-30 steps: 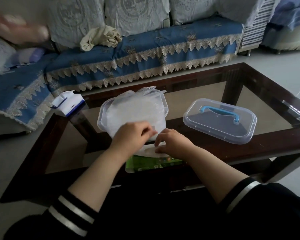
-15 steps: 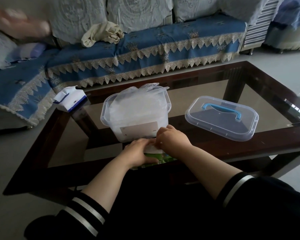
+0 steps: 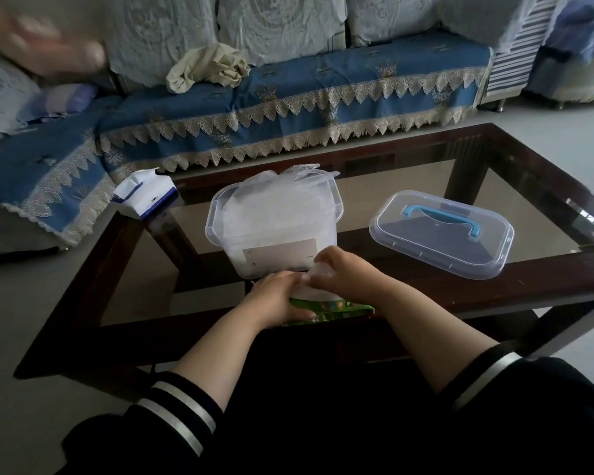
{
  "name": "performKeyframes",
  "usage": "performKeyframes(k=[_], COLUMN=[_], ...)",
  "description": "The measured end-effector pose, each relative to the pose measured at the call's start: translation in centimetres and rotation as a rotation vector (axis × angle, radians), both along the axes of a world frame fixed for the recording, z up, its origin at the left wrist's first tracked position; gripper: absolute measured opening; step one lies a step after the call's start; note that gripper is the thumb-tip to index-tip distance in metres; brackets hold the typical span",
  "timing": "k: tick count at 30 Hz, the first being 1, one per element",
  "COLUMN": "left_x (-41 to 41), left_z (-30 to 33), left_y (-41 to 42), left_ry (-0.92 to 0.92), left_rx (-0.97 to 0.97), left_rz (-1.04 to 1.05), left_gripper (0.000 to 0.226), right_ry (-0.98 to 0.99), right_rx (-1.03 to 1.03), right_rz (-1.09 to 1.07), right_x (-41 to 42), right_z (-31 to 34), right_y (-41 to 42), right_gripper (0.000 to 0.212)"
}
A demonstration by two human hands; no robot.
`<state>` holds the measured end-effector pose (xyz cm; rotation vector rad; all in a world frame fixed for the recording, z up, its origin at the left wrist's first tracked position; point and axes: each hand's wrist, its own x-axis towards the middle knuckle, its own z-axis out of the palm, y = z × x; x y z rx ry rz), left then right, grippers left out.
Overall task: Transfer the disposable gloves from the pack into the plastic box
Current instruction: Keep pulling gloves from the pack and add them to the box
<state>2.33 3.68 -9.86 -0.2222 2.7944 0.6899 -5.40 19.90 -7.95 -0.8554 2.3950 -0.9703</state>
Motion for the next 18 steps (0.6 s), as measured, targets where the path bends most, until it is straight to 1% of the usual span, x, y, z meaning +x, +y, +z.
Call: performKeyframes(k=[1, 2, 3, 5, 8, 9, 10, 11, 12, 13, 14, 15, 16, 17, 18], left_x=[0.0, -0.1, -0.1, -0.2, -0.1, -0.1, 0.0, -0.1, -0.1, -0.1, -0.1, 0.1, 0.4, 0.7, 1.1], left_z=[0.0, 0.1, 0.0, -0.2, -1.1, -1.1, -1.2, -1.3, -1.2, -1.0, -0.5, 0.1, 1.1, 2.2, 3.6], left_y=[0.0, 0.1, 0.1, 0.0, -0.2, -0.3, -0.4, -0.6, -0.6, -0.6, -0.5, -0.6, -0.6, -0.5, -0.4], left_ry=[0.005, 0.006, -0.001, 0.002, 0.041, 0.061, 0.079, 0.09, 0.104, 0.112, 0.124, 0.15, 0.206, 0.301, 0.442], left_rx=[-0.003, -0.006, -0.003, -0.014, -0.063, -0.07, -0.064, -0.057, -0.061, -0.055, -0.019, 0.076, 0.218, 0.37, 0.51], left_rz=[-0.009, -0.018, -0.019, -0.034, -0.057, -0.057, -0.062, -0.064, -0.077, -0.078, -0.059, 0.001, 0.088, 0.188, 0.298], left_gripper=[0.07, 0.068, 0.065, 0.061, 0.068, 0.07, 0.073, 0.075, 0.078, 0.078, 0.074, 0.062, 0.044, 0.025, 0.014], right_ry=[0.042, 0.08, 0.096, 0.029, -0.224, -0.262, -0.28, -0.3, -0.337, -0.369, -0.387, -0.39, -0.381, -0.368, -0.363], right_rx=[0.038, 0.015, -0.059, -0.338, -0.898, -1.017, -1.086, -1.13, -1.156, -1.161, -1.156, -1.137, -1.114, -1.091, -1.072], right_rz=[0.012, 0.011, 0.003, -0.061, -0.228, -0.269, -0.29, -0.298, -0.302, -0.31, -0.314, -0.314, -0.305, -0.291, -0.276], right_x=[0.1, 0.2, 0.3, 0.7, 1.3, 1.4, 1.6, 1.7, 1.9, 2.1, 2.1, 2.0, 1.9, 1.7, 1.6], right_z=[-0.3, -0.4, -0.1, 1.1, 3.6, 4.4, 4.8, 4.9, 5.0, 4.9, 4.9, 4.7, 4.6, 4.5, 4.5], right_y=[-0.2, -0.4, -0.4, -0.4, 0.8, 1.2, 1.7, 1.9, 2.1, 2.1, 2.3, 2.4, 2.5, 2.6, 2.7], right_gripper=[0.035, 0.027, 0.021, 0.011, 0.007, 0.006, 0.005, 0.004, 0.007, 0.014, 0.021, 0.027, 0.032, 0.036, 0.04])
